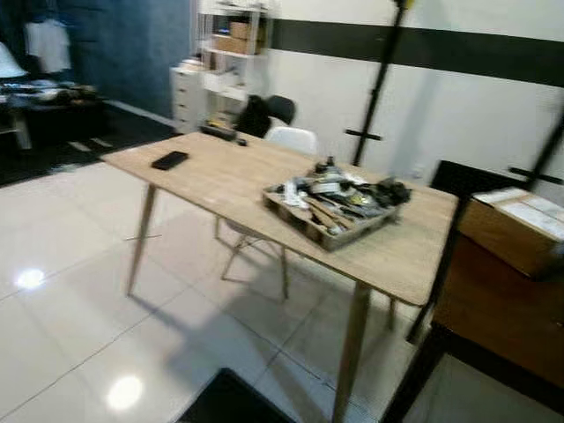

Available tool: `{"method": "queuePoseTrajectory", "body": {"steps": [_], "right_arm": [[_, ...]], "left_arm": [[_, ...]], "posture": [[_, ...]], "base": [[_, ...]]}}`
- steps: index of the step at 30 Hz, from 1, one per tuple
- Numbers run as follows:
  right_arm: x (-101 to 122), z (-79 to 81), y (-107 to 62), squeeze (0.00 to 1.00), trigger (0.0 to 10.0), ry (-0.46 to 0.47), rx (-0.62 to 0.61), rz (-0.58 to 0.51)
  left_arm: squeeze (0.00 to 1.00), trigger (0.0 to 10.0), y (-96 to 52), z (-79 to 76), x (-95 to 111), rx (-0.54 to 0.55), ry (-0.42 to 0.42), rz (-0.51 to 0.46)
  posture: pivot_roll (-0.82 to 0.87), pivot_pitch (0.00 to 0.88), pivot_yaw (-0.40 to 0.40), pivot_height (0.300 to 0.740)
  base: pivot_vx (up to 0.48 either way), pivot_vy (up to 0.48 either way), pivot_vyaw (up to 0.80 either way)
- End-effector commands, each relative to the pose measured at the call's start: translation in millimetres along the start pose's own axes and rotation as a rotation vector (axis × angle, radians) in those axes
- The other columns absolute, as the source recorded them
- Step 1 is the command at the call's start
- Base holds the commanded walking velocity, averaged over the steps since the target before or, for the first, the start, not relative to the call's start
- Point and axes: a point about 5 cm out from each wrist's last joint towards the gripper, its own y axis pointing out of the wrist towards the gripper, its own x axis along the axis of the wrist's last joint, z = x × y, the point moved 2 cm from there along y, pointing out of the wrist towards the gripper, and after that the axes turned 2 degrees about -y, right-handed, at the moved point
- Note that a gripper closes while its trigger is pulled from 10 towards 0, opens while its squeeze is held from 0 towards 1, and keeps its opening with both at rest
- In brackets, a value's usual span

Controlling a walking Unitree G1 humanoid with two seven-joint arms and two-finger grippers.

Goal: Picking trash to rubbish bin

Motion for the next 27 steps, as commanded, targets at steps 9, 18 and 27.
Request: {"method": "queuePoseTrajectory", "body": {"steps": [9, 18, 27], "right_arm": [[-6.4, -9.7, -1.9, 0.00, 10.0, 0.010, -0.033, 0.028], [-7.3, -9.4, -1.8, 0.00, 10.0, 0.041, -0.042, 0.032], [-8.9, -8.6, -1.7, 0.00, 10.0, 0.071, -0.052, 0.039]], "left_arm": [[0.00, 10.0, -0.1, -4.5, -4.6, -0.011, -0.007, 0.015], [0.00, 10.0, 0.0, -4.5, -4.7, -0.016, 0.000, 0.021], [0.00, 10.0, 0.0, -4.3, -4.5, -0.020, 0.006, 0.023]], "posture": [[-0.14, 0.086, -0.034, 0.740], [-0.13, 0.084, -0.032, 0.740], [-0.14, 0.082, -0.025, 0.740]], "base": [[0.310, 0.000, -0.80], [0.284, 0.000, -0.80], [0.277, 0.000, -0.80]]}}
